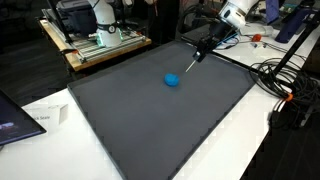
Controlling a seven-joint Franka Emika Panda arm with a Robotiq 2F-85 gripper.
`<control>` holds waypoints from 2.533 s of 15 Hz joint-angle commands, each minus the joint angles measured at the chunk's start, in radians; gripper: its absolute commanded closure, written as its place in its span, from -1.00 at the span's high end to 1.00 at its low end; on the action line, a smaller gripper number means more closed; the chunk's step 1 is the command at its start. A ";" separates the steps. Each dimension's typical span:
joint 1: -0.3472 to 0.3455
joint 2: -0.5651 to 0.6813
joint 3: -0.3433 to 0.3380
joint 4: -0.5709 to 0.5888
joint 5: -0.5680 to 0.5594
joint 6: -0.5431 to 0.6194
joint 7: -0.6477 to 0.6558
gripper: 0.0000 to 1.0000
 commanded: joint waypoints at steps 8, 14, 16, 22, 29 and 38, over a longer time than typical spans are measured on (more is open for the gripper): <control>0.064 0.004 -0.021 -0.054 -0.058 0.019 0.116 -0.94; 0.113 -0.023 -0.026 -0.133 -0.151 0.041 0.223 -0.94; 0.129 -0.022 -0.029 -0.142 -0.200 0.043 0.242 -0.94; 0.140 -0.026 -0.018 -0.197 -0.279 0.062 0.277 -0.94; 0.136 -0.034 -0.008 -0.262 -0.364 0.098 0.329 -0.94; 0.117 -0.085 0.015 -0.296 -0.400 0.158 0.353 -0.94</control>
